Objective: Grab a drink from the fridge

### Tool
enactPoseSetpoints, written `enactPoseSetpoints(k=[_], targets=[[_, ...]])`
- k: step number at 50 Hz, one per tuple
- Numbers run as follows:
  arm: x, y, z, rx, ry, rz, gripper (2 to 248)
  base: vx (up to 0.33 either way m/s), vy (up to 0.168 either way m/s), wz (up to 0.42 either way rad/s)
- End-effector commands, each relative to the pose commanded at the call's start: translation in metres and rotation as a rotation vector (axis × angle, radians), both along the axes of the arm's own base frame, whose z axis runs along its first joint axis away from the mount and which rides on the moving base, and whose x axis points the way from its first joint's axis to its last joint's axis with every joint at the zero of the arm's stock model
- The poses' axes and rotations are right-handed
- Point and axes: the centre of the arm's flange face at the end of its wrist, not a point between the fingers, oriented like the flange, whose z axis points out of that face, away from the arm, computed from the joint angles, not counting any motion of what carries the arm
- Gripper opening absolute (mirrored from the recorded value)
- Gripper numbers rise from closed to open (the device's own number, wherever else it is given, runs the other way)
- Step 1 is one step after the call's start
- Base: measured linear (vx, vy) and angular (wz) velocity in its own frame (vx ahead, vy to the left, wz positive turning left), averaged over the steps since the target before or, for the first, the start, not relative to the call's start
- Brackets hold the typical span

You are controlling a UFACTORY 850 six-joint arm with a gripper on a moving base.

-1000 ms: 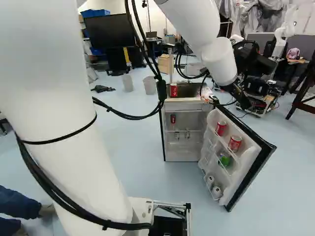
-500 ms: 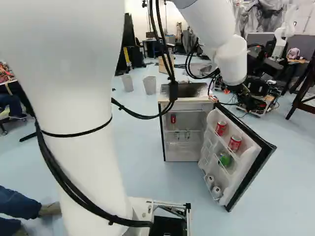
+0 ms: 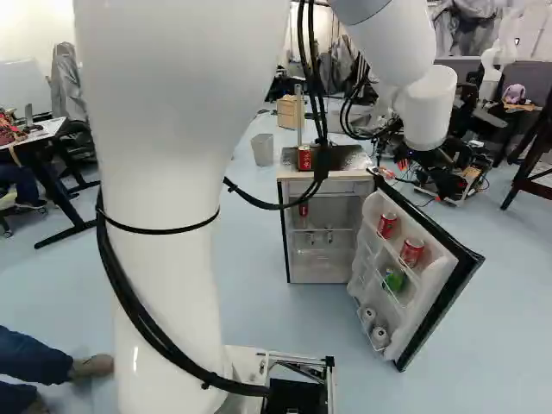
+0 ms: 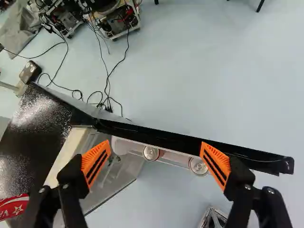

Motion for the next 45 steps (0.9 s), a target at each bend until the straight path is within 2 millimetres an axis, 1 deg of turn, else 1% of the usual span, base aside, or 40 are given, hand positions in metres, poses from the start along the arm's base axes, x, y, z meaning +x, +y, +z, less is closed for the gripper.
enactPoseSetpoints(k=[12, 24, 45], targets=[[0.005, -0.018, -0.004, 0.037, 0.026, 0.014, 247, 0.0, 0.0, 0.0], [0.011, -0.038, -0.007, 0.037, 0.024, 0.006, 247, 0.0, 0.0, 0.0], [0.026, -0.081, -0.035, 0.042, 0.027, -0.015, 247, 0.0, 0.0, 0.0]])
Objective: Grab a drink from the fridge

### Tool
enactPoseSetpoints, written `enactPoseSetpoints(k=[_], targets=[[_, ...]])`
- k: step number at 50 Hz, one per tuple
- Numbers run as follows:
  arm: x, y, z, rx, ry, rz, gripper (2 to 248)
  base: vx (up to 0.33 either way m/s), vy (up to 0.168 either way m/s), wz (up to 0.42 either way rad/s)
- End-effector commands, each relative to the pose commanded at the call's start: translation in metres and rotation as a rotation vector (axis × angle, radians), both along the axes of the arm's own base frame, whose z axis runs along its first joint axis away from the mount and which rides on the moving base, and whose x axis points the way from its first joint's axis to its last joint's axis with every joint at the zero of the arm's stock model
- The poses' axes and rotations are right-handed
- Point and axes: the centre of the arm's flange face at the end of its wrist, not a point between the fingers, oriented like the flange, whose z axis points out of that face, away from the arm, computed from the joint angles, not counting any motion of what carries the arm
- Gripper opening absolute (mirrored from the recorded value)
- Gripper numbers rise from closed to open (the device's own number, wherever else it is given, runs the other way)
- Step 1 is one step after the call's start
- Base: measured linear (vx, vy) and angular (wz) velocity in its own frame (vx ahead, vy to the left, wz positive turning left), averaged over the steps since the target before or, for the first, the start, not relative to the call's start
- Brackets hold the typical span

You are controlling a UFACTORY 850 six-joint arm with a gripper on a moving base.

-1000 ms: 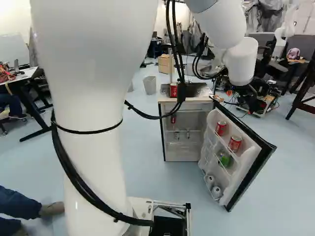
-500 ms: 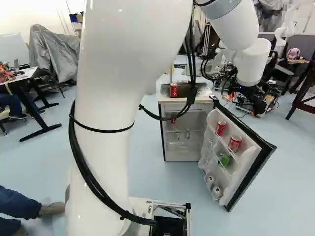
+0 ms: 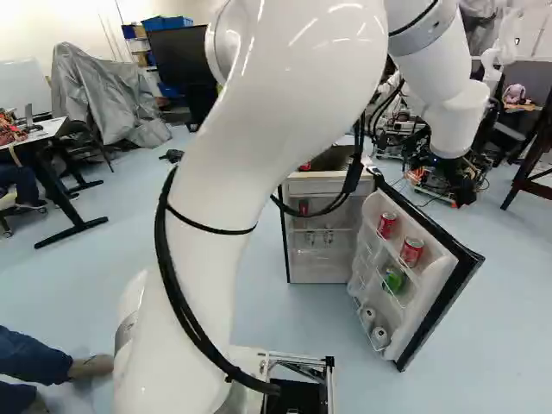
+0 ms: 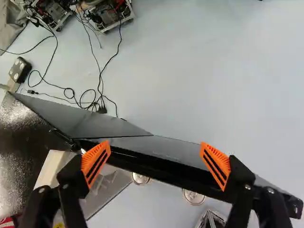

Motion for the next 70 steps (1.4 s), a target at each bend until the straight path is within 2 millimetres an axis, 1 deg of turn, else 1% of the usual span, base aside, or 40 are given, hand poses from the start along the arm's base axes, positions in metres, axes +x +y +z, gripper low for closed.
enactPoseSetpoints(k=[25, 33, 40, 45, 70], targets=[[0.015, -0.048, -0.04, 0.024, 0.01, -0.015, 247, 0.0, 0.0, 0.0], [0.016, -0.058, -0.053, 0.038, 0.017, -0.018, 247, 0.0, 0.0, 0.0], [0.017, -0.061, -0.063, 0.056, 0.026, -0.016, 247, 0.0, 0.0, 0.0], [0.017, -0.062, -0.066, 0.066, 0.031, -0.014, 247, 0.0, 0.0, 0.0], [0.012, -0.051, -0.067, 0.098, 0.047, -0.006, 247, 0.0, 0.0, 0.0]])
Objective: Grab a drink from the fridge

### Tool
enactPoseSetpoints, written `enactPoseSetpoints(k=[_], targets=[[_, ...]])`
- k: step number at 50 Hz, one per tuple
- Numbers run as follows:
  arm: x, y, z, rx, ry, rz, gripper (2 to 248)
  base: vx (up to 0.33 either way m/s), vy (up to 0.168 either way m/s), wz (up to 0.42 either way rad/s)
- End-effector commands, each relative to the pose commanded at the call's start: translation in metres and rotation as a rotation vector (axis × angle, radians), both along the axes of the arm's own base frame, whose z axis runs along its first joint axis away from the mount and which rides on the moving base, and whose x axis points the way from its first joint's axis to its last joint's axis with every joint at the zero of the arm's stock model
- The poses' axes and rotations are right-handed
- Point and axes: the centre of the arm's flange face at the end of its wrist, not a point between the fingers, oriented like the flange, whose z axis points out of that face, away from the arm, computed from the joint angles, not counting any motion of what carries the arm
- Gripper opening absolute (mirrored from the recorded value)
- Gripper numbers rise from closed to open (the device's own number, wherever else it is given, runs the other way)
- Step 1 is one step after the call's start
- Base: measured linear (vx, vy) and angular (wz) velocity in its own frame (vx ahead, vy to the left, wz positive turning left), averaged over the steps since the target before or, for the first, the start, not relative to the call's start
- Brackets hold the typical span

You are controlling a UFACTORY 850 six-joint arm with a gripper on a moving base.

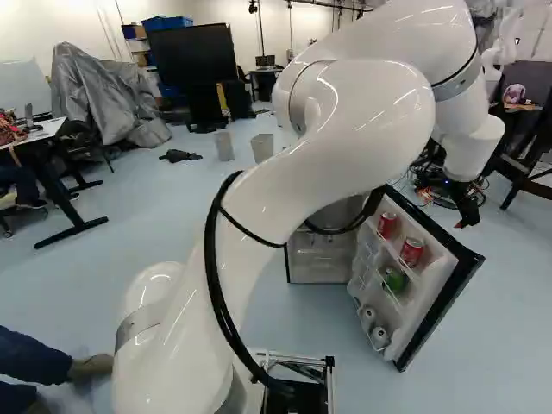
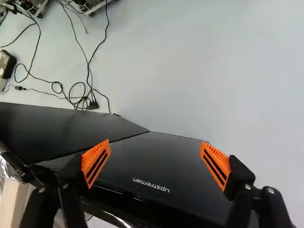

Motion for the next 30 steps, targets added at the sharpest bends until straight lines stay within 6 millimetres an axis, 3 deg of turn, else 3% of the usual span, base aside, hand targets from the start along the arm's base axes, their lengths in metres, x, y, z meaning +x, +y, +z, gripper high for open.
enactPoseSetpoints(k=[30], targets=[[-0.016, 0.027, 0.003, 0.032, 0.022, 0.003, 247, 0.0, 0.0, 0.0]])
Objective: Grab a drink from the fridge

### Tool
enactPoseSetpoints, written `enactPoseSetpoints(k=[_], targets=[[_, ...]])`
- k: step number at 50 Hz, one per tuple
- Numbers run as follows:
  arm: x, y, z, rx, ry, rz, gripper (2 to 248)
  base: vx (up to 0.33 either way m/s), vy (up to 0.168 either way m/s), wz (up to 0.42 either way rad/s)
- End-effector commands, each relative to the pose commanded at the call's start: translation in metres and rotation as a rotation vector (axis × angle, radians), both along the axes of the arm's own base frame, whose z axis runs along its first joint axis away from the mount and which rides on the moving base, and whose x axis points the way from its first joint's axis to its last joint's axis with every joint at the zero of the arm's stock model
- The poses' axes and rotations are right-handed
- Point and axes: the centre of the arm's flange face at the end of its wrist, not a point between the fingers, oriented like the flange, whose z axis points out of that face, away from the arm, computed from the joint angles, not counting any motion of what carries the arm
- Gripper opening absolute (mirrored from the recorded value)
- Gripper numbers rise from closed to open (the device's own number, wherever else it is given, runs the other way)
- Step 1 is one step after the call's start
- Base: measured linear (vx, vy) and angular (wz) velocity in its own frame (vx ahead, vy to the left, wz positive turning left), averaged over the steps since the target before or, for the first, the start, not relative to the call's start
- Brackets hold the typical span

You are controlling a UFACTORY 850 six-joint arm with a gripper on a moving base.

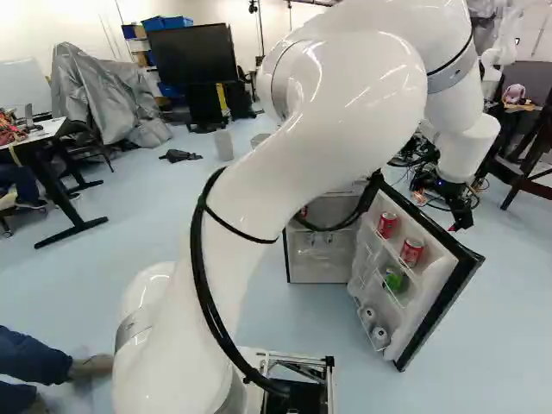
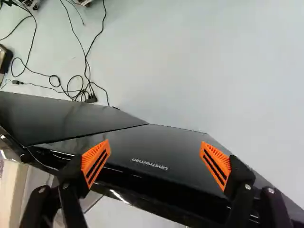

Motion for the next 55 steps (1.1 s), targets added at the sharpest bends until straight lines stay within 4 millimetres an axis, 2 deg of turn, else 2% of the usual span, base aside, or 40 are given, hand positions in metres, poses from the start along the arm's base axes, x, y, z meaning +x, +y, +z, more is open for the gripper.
enactPoseSetpoints(k=[19, 55], targets=[[-0.006, 0.024, 0.002, 0.021, 0.015, 0.013, 247, 0.0, 0.0, 0.0], [-0.003, 0.075, 0.004, 0.051, 0.038, 0.062, 247, 0.0, 0.0, 0.0]])
